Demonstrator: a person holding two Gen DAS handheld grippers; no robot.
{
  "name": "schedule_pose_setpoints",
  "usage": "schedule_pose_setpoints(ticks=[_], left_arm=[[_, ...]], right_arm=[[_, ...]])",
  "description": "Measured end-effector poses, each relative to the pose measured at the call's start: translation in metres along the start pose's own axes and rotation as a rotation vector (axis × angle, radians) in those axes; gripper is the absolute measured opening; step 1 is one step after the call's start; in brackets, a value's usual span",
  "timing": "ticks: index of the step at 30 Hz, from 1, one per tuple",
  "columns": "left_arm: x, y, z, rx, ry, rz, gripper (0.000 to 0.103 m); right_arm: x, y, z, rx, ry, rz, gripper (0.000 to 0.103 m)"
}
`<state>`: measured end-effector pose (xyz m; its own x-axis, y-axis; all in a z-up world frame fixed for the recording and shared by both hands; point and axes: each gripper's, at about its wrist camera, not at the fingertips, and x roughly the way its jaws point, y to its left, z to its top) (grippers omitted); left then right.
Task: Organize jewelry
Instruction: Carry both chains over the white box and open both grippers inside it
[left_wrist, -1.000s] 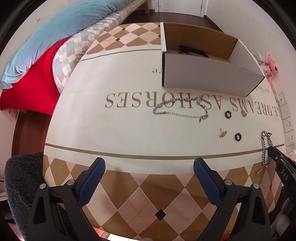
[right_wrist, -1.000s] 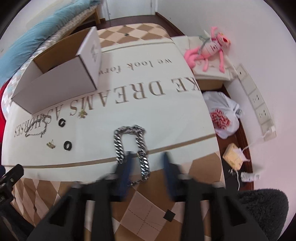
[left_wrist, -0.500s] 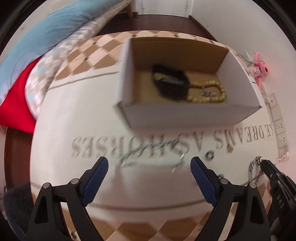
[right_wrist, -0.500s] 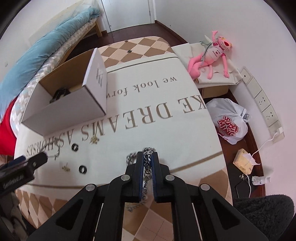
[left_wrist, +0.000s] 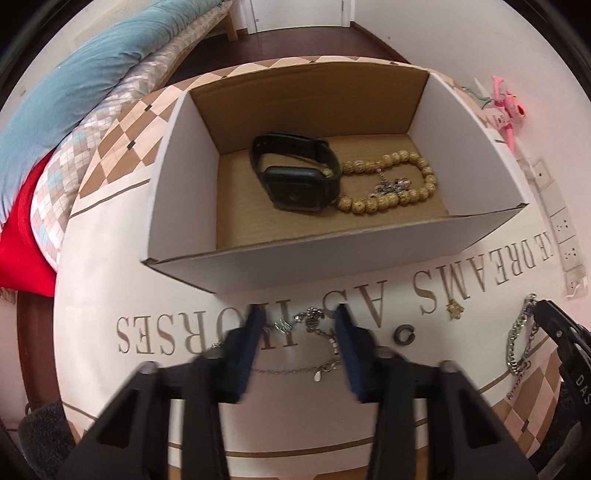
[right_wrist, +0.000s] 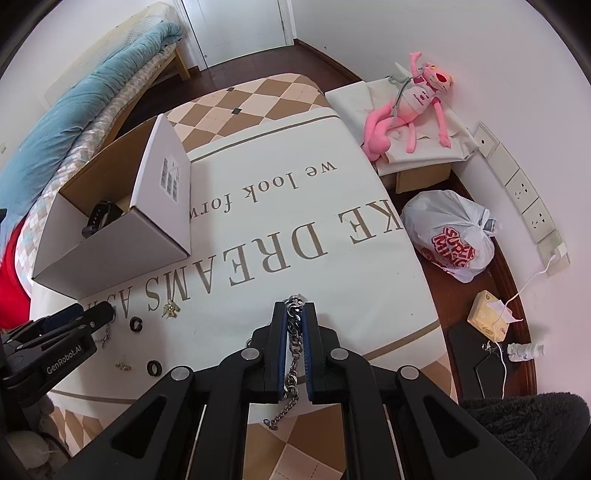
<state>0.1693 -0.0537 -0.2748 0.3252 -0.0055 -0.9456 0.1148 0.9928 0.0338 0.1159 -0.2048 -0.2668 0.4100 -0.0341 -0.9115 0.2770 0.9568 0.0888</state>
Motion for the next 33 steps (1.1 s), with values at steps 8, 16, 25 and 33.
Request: schedule_pose_setpoints(ticks=[8,16,25,33], left_arm=[[-0.009,0.014,-0.003,-0.014,-0.023,-0.040,0.004],[-0.056,0.053,-0.024,-0.117,-0.072,-0.110,0.004],[-0.116,0.087,-0.027,-0.175,-0.149,-0.185,0.003],[-0.170,0.088,0.017,-0.160,-0.245,-0.269,0.003]], right_arm=[[-0.011,0.000,-0.002,0.002,-0.017,0.021,0.008],[-0.045,0.012,-0.003,-0.010,-0.057,0.107,0.008],[-0.081,0.029,0.010,-0.016,-0.099,0.216,0.008],[-0.128,0.063,0.049,-0.087,-0.169,0.328,0.008]])
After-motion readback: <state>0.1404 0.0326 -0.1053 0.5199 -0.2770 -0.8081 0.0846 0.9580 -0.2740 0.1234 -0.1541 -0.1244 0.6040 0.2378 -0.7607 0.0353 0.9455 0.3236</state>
